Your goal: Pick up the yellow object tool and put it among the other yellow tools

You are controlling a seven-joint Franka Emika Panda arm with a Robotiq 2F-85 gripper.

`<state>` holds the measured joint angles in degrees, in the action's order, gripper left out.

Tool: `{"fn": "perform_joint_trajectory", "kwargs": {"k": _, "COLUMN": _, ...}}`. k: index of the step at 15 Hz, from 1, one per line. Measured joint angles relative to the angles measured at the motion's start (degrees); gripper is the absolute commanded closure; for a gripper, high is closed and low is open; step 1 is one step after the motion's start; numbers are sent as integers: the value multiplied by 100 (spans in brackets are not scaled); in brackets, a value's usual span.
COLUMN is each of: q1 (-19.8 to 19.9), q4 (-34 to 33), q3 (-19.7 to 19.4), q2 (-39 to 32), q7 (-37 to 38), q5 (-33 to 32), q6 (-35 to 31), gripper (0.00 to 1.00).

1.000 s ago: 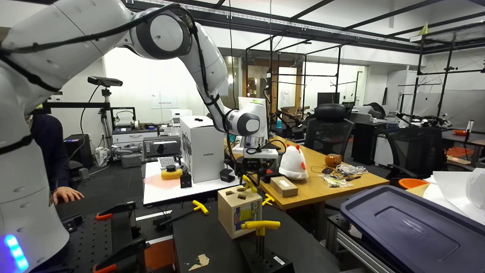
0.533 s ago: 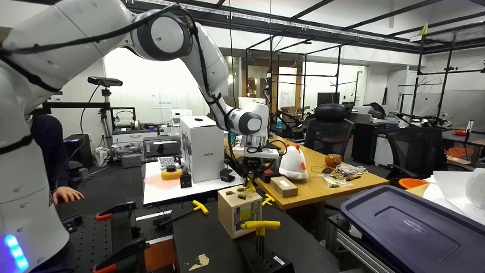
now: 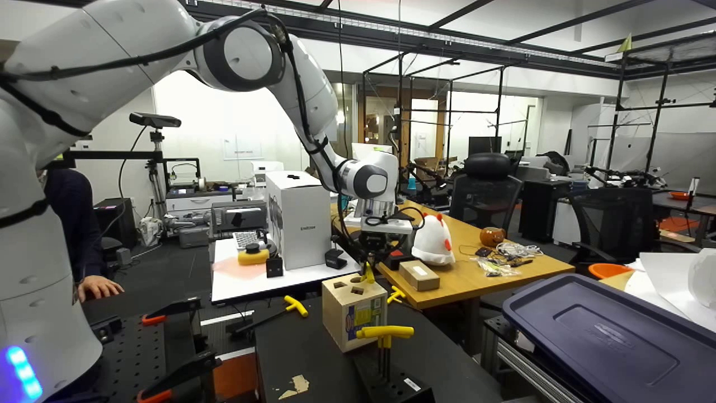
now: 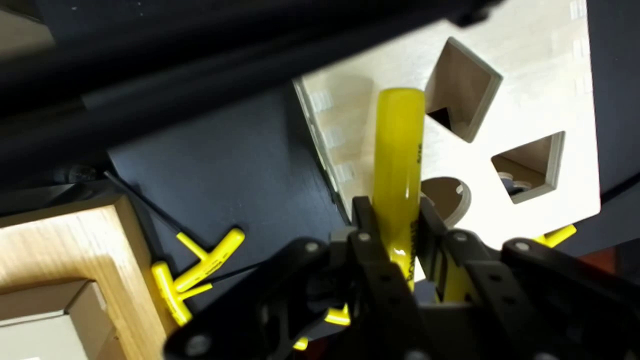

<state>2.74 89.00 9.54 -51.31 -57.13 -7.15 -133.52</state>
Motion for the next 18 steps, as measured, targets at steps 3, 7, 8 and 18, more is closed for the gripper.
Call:
{"fn": "perform_joint_trajectory", "kwargs": {"k": 3, "q1": -1, "q4": -113, "q3": 0, "q2": 6, "q7": 4, "q5": 0, "q6": -3, "gripper": 94}}
{"fn": "perform_joint_trajectory", "kwargs": {"k": 7, "q1": -38, "q4": -210, "q3": -35, "q2": 141, "q7": 19, "q5": -48, "q6": -101, "gripper": 94}}
{"fn": "perform_joint_trajectory", "kwargs": {"k": 8, "q1": -44, "q4": -213, "q3": -40, "q2": 192, "q7": 19, "q5": -67, "q6": -107, "gripper": 94}}
{"fn": "perform_joint_trajectory", "kwargs": {"k": 18, "q1": -146, "q4": -208, "q3": -244, "q2": 528, "q7": 18, "q5": -308, "q6": -109, "gripper": 94}}
